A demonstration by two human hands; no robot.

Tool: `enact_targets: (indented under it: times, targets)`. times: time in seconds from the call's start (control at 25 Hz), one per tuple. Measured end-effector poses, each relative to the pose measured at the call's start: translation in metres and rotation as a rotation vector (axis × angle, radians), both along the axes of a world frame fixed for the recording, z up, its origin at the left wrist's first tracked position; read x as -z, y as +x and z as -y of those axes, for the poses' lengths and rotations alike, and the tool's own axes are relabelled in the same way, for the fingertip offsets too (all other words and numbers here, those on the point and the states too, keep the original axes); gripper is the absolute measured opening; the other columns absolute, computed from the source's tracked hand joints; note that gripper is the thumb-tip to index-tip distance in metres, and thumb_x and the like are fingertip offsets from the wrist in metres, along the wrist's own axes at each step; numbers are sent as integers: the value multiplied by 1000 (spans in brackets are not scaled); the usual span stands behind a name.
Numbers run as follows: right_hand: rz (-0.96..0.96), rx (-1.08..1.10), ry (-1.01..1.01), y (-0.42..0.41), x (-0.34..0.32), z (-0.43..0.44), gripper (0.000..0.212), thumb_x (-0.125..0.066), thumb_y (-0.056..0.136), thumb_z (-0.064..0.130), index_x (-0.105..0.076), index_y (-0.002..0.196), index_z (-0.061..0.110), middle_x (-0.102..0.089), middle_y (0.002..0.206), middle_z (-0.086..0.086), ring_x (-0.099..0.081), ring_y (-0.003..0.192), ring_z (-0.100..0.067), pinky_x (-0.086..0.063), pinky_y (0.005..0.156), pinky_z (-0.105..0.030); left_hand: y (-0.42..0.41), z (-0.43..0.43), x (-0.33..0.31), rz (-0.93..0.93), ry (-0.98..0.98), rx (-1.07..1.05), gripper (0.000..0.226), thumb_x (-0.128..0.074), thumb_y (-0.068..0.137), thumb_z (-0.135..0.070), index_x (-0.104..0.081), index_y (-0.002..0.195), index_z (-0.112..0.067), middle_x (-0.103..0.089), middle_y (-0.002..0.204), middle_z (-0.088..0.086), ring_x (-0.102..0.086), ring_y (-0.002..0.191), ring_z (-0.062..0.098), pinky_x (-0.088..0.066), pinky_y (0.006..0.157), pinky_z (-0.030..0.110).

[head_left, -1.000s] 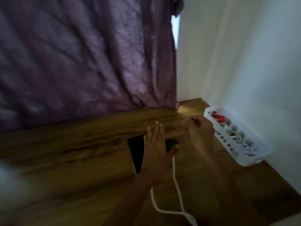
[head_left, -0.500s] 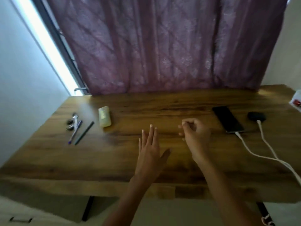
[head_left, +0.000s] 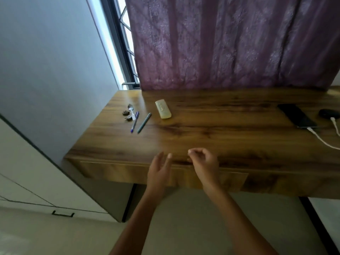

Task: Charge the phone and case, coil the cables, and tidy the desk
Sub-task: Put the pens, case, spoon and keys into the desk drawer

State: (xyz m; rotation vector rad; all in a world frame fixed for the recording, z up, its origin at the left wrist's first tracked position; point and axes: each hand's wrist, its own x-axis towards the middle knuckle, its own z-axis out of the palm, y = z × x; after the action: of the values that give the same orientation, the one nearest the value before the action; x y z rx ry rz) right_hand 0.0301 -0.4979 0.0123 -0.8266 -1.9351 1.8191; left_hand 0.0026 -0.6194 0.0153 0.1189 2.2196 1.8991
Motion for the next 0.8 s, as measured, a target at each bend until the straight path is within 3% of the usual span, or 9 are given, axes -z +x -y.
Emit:
enact_targets:
  times: [0.08, 0.12, 0.24, 0.32, 0.52, 0.68, 0.8]
  targets:
    - [37, 26, -226, -5, 15, 27, 11, -62, 87, 25, -64, 84, 15, -70, 95, -6, -66, 88, -19, -51, 74, -29, -4, 24, 10, 298, 332, -35, 38, -44, 93, -38, -57, 115, -9, -58, 124, 9, -53, 114, 19, -40, 95, 31]
    - [36, 48, -436, -8, 21, 35, 14, -60, 89, 26, -63, 88, 12, -68, 103, -9, -64, 92, -21, -49, 78, -31, -8, 34, 16, 447, 494, -89, 39, -41, 94, -40, -58, 109, -7, -58, 120, 10, -52, 116, 22, -39, 97, 34]
    - [-6, 93, -1141, -13, 46, 57, 57, -49, 93, 40, -43, 130, -2, -48, 132, -20, -47, 123, -31, -37, 103, -40, -26, 62, 46, 755, 838, -251, 61, -37, 94, -50, -46, 125, 2, -48, 135, 18, -40, 130, 32, -30, 108, 41]
    - [-53, 228, -1356, -17, 73, 66, 78, -41, 91, 52, -23, 142, -4, -32, 147, -22, -31, 137, -34, -25, 112, -43, -37, 76, 70, 856, 955, -339, 74, -34, 93, -54, -34, 135, 6, -37, 144, 22, -31, 136, 35, -23, 114, 44]
    - [-82, 470, -1454, -43, 132, 81, 92, -31, 87, 67, -11, 146, 0, -16, 154, -19, -18, 143, -31, -16, 116, -45, -73, 90, 117, 959, 918, -467, 81, -34, 90, -61, -31, 137, 4, -34, 144, 20, -30, 136, 32, -21, 115, 42]
    - [-148, 581, -1435, -63, 163, 83, 98, -24, 83, 75, -13, 146, 1, -16, 155, -17, -15, 144, -29, -13, 117, -44, -109, 99, 149, 947, 865, -442, 77, -42, 81, -71, -45, 123, -6, -51, 117, 11, -50, 116, 25, -31, 109, 38]
    - [-210, 631, -1422, -74, 174, 81, 107, -32, 76, 81, -17, 145, 0, -23, 153, -17, -21, 142, -29, -16, 117, -42, -129, 109, 169, 956, 978, -449, 87, -55, 66, -77, -52, 119, -8, -63, 111, 7, -62, 98, 19, -47, 88, 36]
